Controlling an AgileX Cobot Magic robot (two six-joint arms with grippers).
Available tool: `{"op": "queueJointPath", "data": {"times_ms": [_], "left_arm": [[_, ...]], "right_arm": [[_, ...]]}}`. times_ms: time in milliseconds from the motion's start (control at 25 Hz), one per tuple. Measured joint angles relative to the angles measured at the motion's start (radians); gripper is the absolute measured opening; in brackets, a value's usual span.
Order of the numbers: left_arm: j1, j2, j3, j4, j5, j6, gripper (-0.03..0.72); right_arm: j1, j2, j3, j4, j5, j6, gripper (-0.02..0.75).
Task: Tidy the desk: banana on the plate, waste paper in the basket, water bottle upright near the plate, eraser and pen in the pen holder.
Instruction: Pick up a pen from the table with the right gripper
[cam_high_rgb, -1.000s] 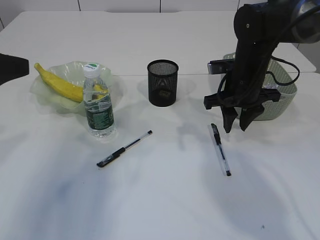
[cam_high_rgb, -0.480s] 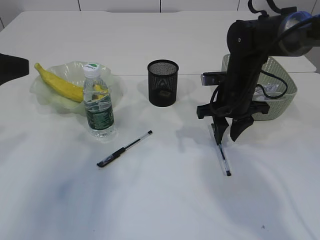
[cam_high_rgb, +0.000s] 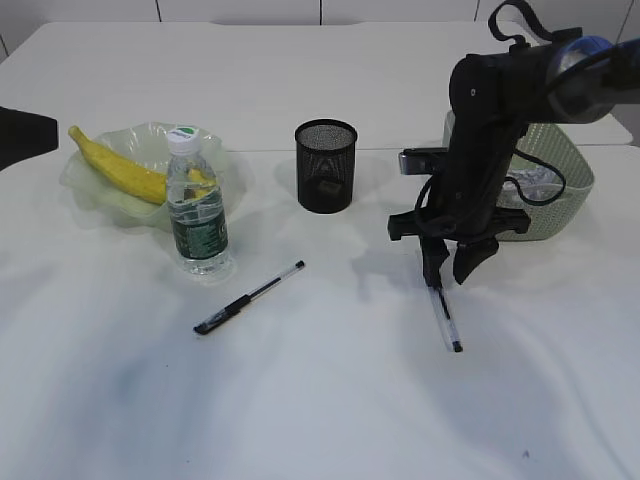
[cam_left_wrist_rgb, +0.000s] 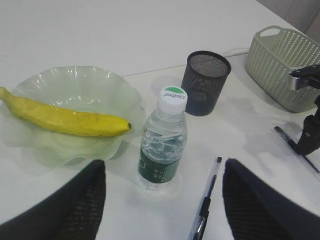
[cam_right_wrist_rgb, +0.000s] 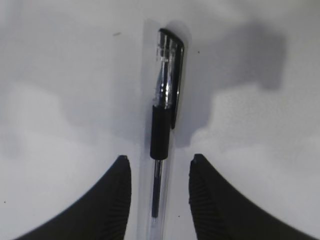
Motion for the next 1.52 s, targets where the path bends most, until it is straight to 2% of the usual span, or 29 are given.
{"op": "queueJointPath", "data": {"times_ms": [920, 1000, 1160, 1240, 1520], "left_arm": [[0.0, 0.0, 0.0, 0.0, 0.0, 0.0, 0.514], [0.0, 0.0, 0.0, 0.0, 0.0, 0.0, 0.514], [0.0, 0.0, 0.0, 0.0, 0.0, 0.0, 0.514], [0.0, 0.0, 0.0, 0.0, 0.0, 0.0, 0.514], [0.0, 0.0, 0.0, 0.0, 0.0, -0.002, 0.514]], "right_arm": [[0.0, 0.053, -0.002, 0.003, -0.028, 0.028, 0.293], [0.0, 0.053, -0.002, 0.003, -0.028, 0.028, 0.254], [0.0, 0.053, -0.002, 0.003, -0.024, 0.028, 0.104], [0.0, 0.053, -0.002, 0.003, -0.023, 0.028, 0.057], [0.0, 0.055, -0.004, 0.019, -0.014, 0.003, 0.045]]}}
